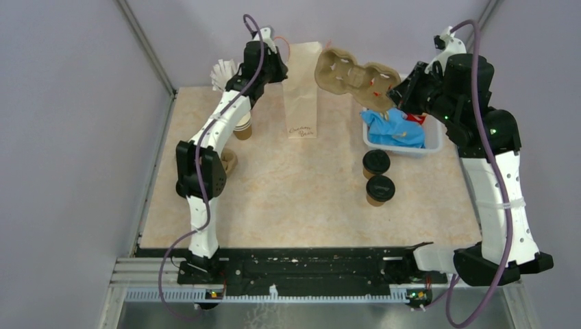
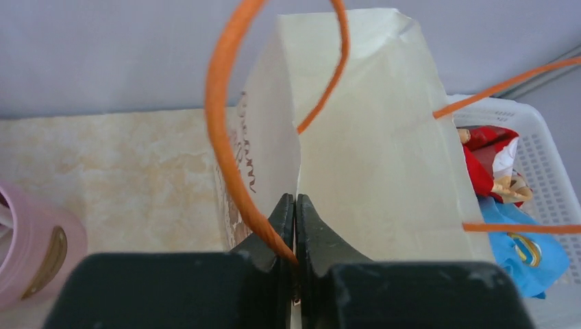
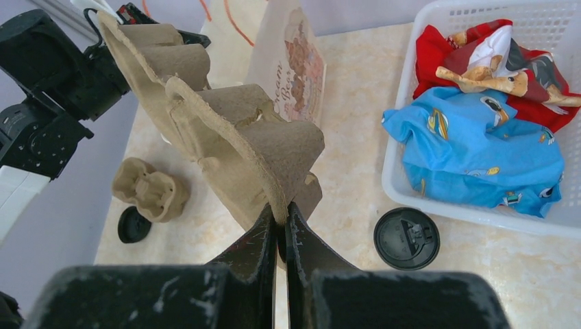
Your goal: Pack the takeout coffee
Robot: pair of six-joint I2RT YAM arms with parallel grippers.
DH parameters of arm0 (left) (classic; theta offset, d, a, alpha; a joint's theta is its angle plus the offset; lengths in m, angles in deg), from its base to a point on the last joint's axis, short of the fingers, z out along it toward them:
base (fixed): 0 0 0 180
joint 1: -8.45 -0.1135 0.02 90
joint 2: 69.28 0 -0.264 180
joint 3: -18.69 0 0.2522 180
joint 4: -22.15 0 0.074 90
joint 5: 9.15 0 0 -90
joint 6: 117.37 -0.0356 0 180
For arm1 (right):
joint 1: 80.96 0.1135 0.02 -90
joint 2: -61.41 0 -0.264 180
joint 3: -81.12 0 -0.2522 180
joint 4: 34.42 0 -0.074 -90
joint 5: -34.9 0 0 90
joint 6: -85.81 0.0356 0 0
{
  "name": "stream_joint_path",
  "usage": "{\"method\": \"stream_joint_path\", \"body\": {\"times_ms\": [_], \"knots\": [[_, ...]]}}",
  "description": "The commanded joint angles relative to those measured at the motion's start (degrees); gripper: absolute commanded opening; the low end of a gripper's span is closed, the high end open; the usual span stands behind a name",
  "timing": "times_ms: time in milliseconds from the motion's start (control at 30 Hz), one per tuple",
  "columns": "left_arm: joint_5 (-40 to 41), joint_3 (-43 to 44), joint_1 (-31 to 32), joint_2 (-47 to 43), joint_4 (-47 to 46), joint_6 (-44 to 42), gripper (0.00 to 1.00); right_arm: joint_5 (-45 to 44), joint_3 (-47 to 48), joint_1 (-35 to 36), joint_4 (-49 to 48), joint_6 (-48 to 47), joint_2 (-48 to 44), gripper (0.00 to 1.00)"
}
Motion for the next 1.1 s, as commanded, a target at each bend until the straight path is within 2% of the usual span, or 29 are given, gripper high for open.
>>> {"method": "stream_joint_path", "body": {"times_ms": [0, 67, 133, 267, 400, 633, 767, 967, 1067], "knots": [[-7.37, 2.63, 0.41, -1.42, -5.60, -11.08, 0.00, -0.79, 1.54, -0.48, 0.36, 0.10, -1.61, 0.00], [-12.34, 0.87, 0.45, -3.84, -6.29, -16.23, 0.00, -0.82, 1.40, -0.46, 0.72, -0.96, -1.94, 0.00], [-18.70, -4.50, 0.54, -8.03, -9.35, -21.17, 0.00, -0.99, 1.52, -0.49, 1.49, -2.41, -2.26, 0.00], [-21.17, -18.55, 0.80, -17.52, -16.46, -25.35, 0.00, -0.99, -0.26, -0.46, 1.28, -5.42, -4.86, 0.00], [-16.19, -31.91, 5.00, -27.33, -24.27, -34.80, 0.00, -3.03, -4.08, -0.40, 0.34, -6.91, -9.55, 0.00], [-11.08, -38.76, 13.95, -35.44, -26.45, -50.48, 0.00, -4.47, -7.78, -0.45, 0.12, -5.45, -12.86, 0.00], [-8.02, -42.61, 16.83, -37.81, -27.02, -50.73, 0.00, -4.09, -8.76, -0.45, 1.81, -6.08, -13.80, 0.00], [-4.31, -48.74, 20.54, -40.82, -29.34, -51.81, 0.00, 1.11, -12.66, -0.42, 4.68, -8.11, -18.11, 0.00], [-4.48, -50.32, 21.28, -41.81, -29.32, -51.34, 0.00, 1.44, -14.01, -0.47, 7.46, -9.78, -19.19, 0.00]]}}
